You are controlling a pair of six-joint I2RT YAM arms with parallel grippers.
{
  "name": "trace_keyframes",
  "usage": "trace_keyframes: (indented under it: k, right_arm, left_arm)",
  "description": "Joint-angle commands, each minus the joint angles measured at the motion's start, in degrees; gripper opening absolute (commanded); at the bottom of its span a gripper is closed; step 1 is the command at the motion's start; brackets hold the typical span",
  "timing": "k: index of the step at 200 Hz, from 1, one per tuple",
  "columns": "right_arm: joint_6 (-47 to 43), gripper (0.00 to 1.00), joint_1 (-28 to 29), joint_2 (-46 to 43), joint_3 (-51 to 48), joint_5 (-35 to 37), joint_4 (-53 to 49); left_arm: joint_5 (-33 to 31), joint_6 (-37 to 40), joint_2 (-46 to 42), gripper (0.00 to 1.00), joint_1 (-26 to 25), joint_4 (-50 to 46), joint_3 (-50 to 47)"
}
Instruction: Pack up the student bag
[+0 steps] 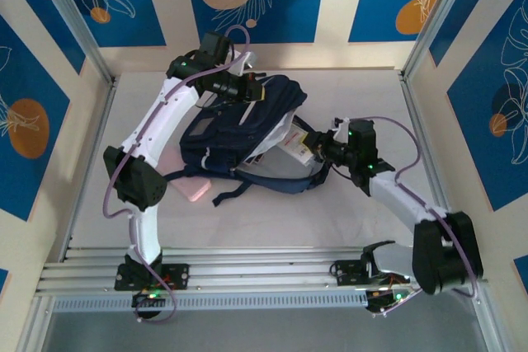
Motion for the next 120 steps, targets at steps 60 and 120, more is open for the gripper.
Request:
trace_keyframes:
  k: [60,120]
  right_arm:
    - [9.82,0.25,5.68,32.88,23.18,-0.20,11.89]
    - [8.54,0.67,10.48,45.63,40.53,7.46,0.88]
  left_arm:
    - [8.04,-0.88,-6.85,0.00,0.22,8.07,0.41]
    - [8.36,-1.05,-6.53,0.00,1.79,7.88,0.34]
